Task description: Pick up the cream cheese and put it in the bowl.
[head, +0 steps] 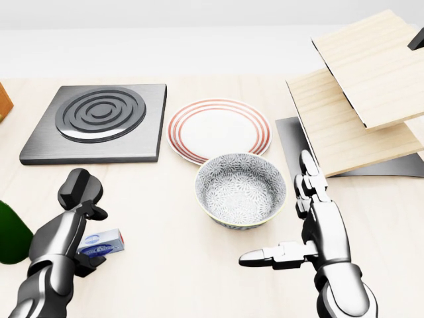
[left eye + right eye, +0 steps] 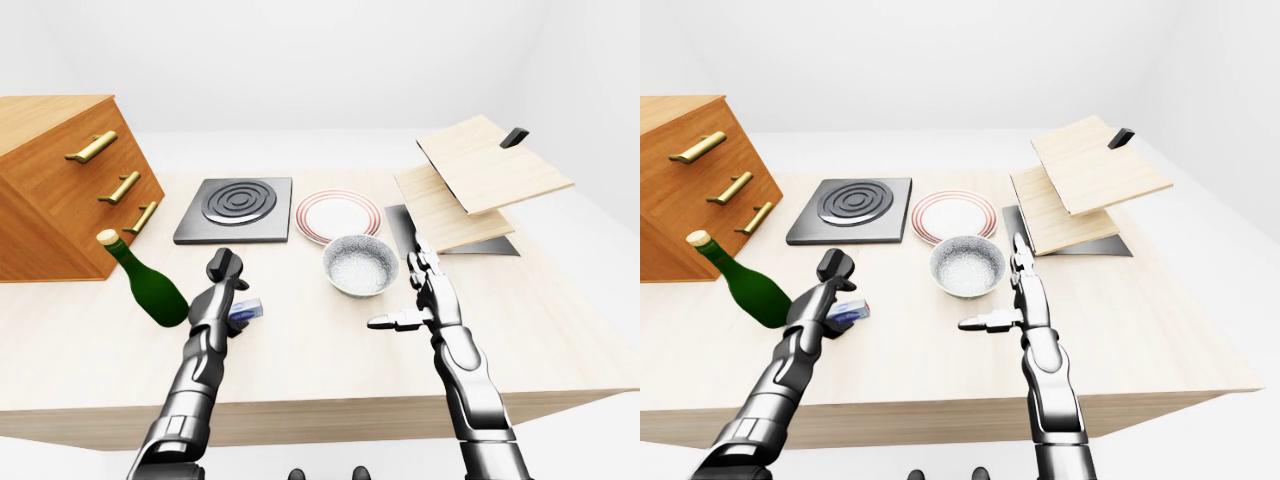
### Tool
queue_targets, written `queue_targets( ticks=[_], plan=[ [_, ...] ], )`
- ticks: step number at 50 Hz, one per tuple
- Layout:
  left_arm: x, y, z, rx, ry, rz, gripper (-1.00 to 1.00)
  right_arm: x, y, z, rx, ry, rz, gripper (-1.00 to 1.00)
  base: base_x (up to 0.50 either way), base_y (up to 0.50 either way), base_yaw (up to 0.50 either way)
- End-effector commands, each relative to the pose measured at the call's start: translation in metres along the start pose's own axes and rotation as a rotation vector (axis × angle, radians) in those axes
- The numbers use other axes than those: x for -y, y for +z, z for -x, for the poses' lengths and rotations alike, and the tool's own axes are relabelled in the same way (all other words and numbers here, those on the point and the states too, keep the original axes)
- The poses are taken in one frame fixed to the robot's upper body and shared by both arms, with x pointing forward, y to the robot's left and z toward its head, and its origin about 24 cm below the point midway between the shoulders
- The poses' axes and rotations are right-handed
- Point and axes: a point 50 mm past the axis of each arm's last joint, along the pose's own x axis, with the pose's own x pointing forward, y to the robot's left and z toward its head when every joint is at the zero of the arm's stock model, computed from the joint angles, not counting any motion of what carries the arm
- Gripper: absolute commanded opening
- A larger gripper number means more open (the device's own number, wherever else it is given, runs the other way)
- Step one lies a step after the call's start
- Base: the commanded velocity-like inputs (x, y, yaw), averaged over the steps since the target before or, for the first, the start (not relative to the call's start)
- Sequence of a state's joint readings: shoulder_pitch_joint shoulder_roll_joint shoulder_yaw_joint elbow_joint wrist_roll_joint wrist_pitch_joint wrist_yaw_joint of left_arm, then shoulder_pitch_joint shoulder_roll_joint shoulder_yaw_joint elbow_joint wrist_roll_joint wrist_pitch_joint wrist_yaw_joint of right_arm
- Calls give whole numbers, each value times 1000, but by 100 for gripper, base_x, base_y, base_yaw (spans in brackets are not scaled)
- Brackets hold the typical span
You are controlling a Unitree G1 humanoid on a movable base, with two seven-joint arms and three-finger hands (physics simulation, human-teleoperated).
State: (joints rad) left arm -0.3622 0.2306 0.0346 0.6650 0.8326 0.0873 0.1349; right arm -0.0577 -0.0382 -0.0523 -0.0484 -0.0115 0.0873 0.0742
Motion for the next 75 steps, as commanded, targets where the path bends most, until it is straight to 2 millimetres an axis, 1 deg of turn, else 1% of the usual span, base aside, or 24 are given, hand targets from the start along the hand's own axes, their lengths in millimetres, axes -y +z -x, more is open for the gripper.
queue_targets(
  ticks=[1,2,11,14,16,18,19,20,21,23,28,32,38,41,42,45,50,55,62,63,65,68,71,75],
  plan=[
    [8,-8,-3,-45,-20,-11,11,1,-2,1,-8,-3,-1,100,0,0,0],
    [11,-9,-2,-48,-25,-16,7,1,-3,0,-11,-4,-1,100,0,0,0],
    [12,-10,-3,-59,-32,-19,-2,1,-5,1,-22,-4,-2,100,0,0,0],
    [13,-11,-4,-66,-36,-24,-20,1,-5,1,-20,-5,-3,100,0,0,0],
    [13,-12,-4,-68,-35,-26,-22,2,-6,0,-24,-6,-3,100,0,0,0],
    [13,-11,-4,-64,-37,-22,-36,1,-5,1,-22,-5,-2,100,0,0,0],
    [13,-11,-4,-64,-37,-22,-36,1,-5,1,-21,-5,-2,100,0,0,0],
    [13,-11,-5,-66,-37,-25,-59,1,-5,1,-19,-4,-2,100,0,0,0],
    [13,-11,-5,-68,-39,-27,-68,1,-4,1,-19,-5,-3,100,0,0,0],
    [13,-10,-4,-63,-37,-27,-100,1,-4,1,-18,-6,-3,100,0,0,0],
    [12,-6,-1,-34,-36,-27,-100,1,-5,0,-21,-4,-1,100,0,0,0],
    [7,3,3,16,-29,-21,-100,1,-9,-1,-37,-4,-1,100,0,0,0],
    [1,16,12,85,-19,-28,-100,1,-7,0,-31,-5,-2,100,0,0,0],
    [-7,28,19,143,-12,-38,-100,2,-8,0,-34,-6,-3,100,0,0,0],
    [-11,36,21,172,-9,-47,-100,2,-8,0,-34,-6,-3,100,0,0,0],
    [-17,46,25,210,-1,-61,-100,2,-8,2,-35,-6,-5,100,0,0,0],
    [-24,63,27,261,1,-85,-100,4,-10,2,-42,-8,-9,100,0,0,0],
    [-34,86,27,324,6,-115,-100,5,-13,2,-54,-10,-14,100,0,0,0],
    [-41,114,28,393,0,-159,-100,8,-16,3,-66,-14,-19,100,0,0,0],
    [-41,115,28,393,0,-159,-100,8,-16,3,-66,-14,-19,100,0,0,0],
    [-45,125,26,414,6,-169,-100,10,-18,4,-73,-17,-25,100,0,0,0],
    [-48,132,26,431,6,-180,-100,10,-20,3,-82,-17,-27,100,0,0,0],
    [-56,146,30,468,14,-197,-100,11,-18,4,-72,-19,-28,100,0,0,0],
    [-65,159,36,501,22,-226,-100,13,-18,4,-75,-21,-33,100,0,0,0]
  ],
)
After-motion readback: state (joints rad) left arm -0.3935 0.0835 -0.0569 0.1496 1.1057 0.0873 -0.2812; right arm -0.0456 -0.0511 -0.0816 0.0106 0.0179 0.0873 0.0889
